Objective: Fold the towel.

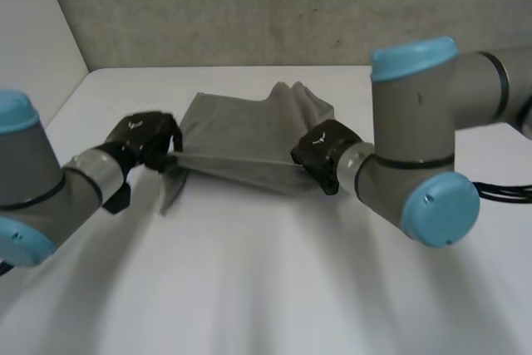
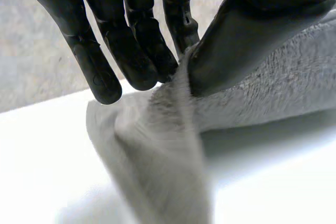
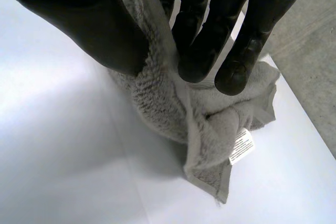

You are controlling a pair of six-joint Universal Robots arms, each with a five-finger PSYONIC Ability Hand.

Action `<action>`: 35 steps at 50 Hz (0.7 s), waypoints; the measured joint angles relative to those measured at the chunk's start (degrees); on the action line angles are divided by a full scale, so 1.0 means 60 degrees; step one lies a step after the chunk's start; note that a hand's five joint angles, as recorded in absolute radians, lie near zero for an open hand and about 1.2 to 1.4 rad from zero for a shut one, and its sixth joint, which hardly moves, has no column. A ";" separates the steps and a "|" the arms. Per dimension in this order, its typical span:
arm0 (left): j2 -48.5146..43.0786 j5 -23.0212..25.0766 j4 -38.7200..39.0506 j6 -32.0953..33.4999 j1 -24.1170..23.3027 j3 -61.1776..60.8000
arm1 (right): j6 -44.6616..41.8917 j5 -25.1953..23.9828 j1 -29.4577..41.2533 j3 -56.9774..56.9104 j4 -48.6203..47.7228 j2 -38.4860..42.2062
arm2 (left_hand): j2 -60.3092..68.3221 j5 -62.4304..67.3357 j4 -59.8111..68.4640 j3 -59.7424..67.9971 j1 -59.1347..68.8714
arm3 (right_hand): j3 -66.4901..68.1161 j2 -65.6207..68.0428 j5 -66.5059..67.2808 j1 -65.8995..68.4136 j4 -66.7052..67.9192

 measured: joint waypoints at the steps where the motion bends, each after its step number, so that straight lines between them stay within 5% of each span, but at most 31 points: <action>1: 0.0020 -0.0001 0.0030 0.0095 0.0067 -0.0122 | 0.0001 -0.0018 -0.0024 0.0196 -0.0146 -0.0082 | 0.0000 0.0000 0.0000 0.0000 0.0000 | 0.0000 0.0000 0.0000 0.0000 0.0000; 8: 0.0173 -0.0034 0.0429 0.0740 0.0835 -0.0991 | 0.0069 -0.0137 -0.0314 0.2532 -0.2128 -0.0945 | 0.0000 0.0000 0.0001 0.0000 0.0000 | -0.0502 -0.0483 -0.0563 -0.0422 -0.0555; 12: 0.0213 -0.0045 0.0552 0.0740 0.1040 -0.1084 | 0.0418 -0.0109 -0.0434 0.3503 -0.3220 -0.1236 | 0.0001 0.0181 0.0001 0.0000 0.0002 | -0.6204 -0.6389 -0.6352 -0.6243 -0.6286; 16: 0.0311 -0.0053 0.0591 0.0687 0.1096 -0.1081 | 0.1001 -0.0086 -0.0574 0.4093 -0.4001 -0.1419 | 0.0001 0.0195 0.0001 0.0000 0.0002 | -0.8981 -0.8950 -0.9391 -0.8946 -0.9054; 35: 0.0836 -0.0056 0.0765 0.0437 0.1432 -0.1342 | 0.3333 -0.0055 -0.1685 0.4739 -0.5539 -0.0933 | 0.0001 0.0195 0.0002 0.0001 0.0002 | -0.8995 -0.8951 -0.9445 -0.8960 -0.9177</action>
